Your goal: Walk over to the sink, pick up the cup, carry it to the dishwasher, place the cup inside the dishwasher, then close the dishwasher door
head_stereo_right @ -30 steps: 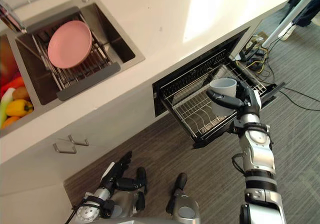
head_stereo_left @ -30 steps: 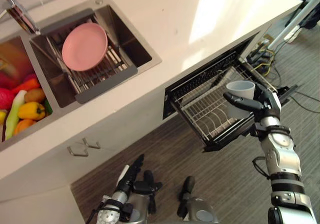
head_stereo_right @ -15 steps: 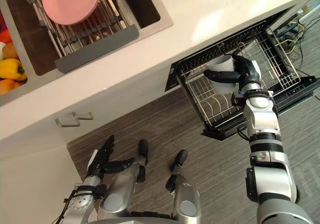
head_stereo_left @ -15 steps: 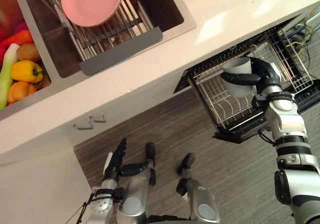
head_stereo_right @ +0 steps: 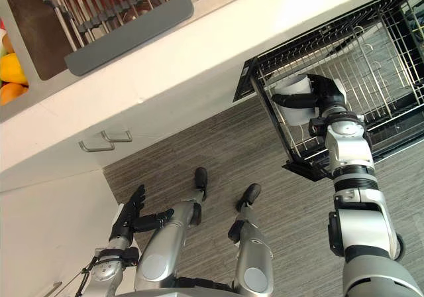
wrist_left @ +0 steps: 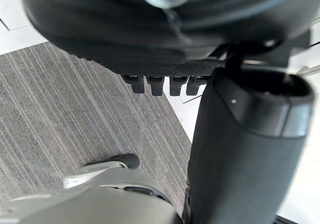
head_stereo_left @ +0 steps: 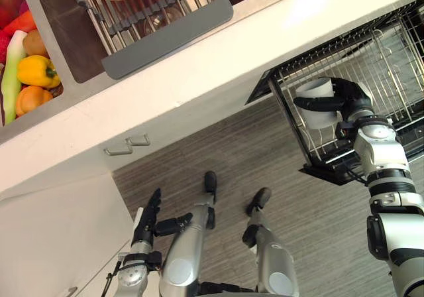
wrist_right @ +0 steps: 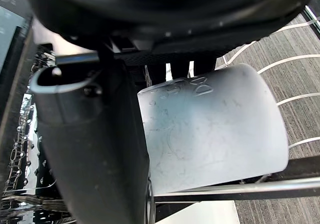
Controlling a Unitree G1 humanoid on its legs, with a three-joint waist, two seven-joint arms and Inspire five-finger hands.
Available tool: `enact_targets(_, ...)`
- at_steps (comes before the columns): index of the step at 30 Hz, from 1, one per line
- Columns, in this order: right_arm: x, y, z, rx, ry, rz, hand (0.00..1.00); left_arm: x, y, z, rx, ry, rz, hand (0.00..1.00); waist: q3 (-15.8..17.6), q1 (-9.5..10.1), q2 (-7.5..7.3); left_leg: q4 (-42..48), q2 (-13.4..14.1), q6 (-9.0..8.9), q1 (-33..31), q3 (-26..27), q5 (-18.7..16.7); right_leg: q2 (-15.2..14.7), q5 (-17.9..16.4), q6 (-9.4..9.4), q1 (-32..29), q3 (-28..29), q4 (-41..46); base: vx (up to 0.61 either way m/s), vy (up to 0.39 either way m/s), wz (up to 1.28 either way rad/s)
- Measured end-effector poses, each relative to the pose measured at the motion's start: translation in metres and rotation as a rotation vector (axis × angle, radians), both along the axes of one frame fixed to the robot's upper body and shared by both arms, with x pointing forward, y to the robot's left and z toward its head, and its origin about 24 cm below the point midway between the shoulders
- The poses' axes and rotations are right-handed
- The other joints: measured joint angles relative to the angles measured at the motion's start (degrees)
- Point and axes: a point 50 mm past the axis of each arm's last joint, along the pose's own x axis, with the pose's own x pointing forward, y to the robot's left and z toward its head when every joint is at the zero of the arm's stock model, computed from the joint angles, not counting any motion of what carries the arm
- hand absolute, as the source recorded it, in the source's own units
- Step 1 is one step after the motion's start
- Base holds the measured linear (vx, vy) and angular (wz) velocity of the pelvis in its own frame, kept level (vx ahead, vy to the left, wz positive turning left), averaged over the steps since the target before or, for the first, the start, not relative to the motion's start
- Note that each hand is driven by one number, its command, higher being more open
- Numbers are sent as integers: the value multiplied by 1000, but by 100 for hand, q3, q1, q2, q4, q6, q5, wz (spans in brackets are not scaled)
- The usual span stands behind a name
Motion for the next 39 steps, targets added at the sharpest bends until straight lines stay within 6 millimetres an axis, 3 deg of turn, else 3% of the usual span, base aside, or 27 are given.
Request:
enact_targets(11,1,2,12,1,-50,17,100,-1,-4,-2,4,-2,10,100,6,-3,135,38,-17,73,-49,10,49,-22,-21,-6,-42,27,0,12,43,0)
enact_targets(16,-6,8,37,-12,-190,93,100,-4,-3,-4,3,7,21,100,5,-56,154,-14,-57,80,77,11,54,-65,-45,26,60,23,2,27,55,2)
enact_targets(20,-21,16,43,3,-300,153,100,-11,1,-12,-40,47,98,100,5,-152,153,-168,-118,90,341,35,60,-117,-85,50,238,35,19,43,68,0)
enact_targets(24,-45,30,15,138,-375,214,100,-24,5,-21,-57,109,148,100,-10,-290,131,-387,-185,96,697,76,64,-164,-145,98,482,75,1,79,61,-4)
enact_targets(29,-94,65,-54,390,-391,240,100,-43,13,-31,-78,186,215,100,-276,-597,-43,-636,-228,67,938,150,42,-168,-204,143,617,137,-115,122,23,-7)
enact_targets(32,-118,73,-69,440,-419,198,100,-56,15,-38,-92,233,256,100,-416,-716,-62,-653,-231,61,1170,180,-51,-168,-268,174,832,154,-135,119,15,-7)
enact_targets(35,-146,78,-60,418,-528,183,100,-82,13,-46,-109,301,303,100,-860,-808,-81,-651,-227,56,1441,250,-214,-168,-379,237,1088,170,-174,143,5,-14)
enact_targets(37,-161,78,-37,370,-685,200,100,-103,12,-51,-109,358,319,100,-1301,-820,-84,-653,-217,30,1630,285,-326,-164,-460,267,1254,183,-174,133,-5,-10)
enact_targets(39,-168,78,-22,360,-786,224,100,-112,10,-54,-124,385,343,100,-1518,-813,-86,-674,-209,31,1780,273,-370,-148,-490,274,1396,167,-175,134,-11,0)
